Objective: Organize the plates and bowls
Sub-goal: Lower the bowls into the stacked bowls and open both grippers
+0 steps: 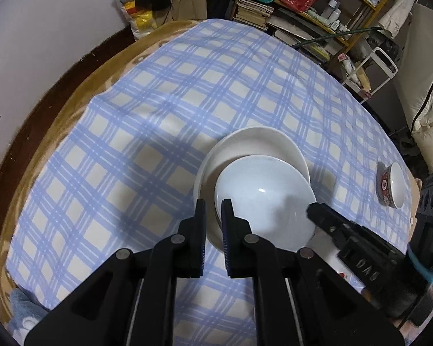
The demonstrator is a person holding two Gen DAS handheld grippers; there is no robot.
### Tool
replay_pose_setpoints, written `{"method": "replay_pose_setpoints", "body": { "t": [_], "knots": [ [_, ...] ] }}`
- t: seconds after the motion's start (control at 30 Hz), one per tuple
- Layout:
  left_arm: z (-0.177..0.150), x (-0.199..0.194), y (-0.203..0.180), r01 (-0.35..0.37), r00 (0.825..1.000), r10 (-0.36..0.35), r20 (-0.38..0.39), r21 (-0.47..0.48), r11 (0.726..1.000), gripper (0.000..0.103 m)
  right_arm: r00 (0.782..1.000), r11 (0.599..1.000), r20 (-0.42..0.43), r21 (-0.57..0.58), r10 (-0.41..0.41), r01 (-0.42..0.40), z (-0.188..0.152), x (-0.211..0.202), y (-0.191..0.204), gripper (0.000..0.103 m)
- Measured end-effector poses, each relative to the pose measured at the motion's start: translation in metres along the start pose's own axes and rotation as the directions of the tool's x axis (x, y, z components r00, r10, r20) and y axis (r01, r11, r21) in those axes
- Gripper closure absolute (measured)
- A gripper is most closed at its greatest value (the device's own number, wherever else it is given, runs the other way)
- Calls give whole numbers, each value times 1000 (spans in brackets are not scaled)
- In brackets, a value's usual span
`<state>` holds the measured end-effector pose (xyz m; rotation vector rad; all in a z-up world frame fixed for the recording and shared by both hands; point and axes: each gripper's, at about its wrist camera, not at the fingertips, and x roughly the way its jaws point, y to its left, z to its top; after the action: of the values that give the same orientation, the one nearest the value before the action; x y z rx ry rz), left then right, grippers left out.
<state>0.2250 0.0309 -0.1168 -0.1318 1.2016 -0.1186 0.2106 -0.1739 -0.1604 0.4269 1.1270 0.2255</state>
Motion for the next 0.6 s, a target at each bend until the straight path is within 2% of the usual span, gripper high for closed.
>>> {"method": "replay_pose_setpoints", "body": {
  "t": [0.13, 0.27, 0.33, 0.4, 0.47, 0.53, 0.6],
  "knots": [
    [1, -15, -20, -13, 1000, 12, 24, 49, 999, 91, 999, 1000, 33, 14, -10, 9, 3, -20, -13, 84],
    [8, -27, -53, -27, 998, 22, 60, 96, 995, 87, 996, 998, 69, 11, -61, 60, 10, -46, -36, 68],
    [12, -30, -67, -45, 997, 37, 74, 111, 993, 84, 992, 996, 83, 16, -89, 88, 14, -60, -51, 67],
    [16, -30, -84, -73, 995, 62, 79, 140, 987, 78, 988, 993, 94, 28, -121, 119, 19, -72, -70, 60],
    [20, -28, -100, -85, 994, 73, 78, 163, 983, 73, 984, 988, 102, 58, -146, 141, 22, -83, -89, 39],
    [23, -28, -113, -91, 993, 77, 84, 167, 982, 65, 981, 983, 100, 91, -167, 158, 25, -92, -110, 30],
    [24, -28, -128, -102, 991, 85, 102, 171, 980, 46, 980, 979, 90, 118, -178, 167, 28, -100, -130, 26]
  ]
}}
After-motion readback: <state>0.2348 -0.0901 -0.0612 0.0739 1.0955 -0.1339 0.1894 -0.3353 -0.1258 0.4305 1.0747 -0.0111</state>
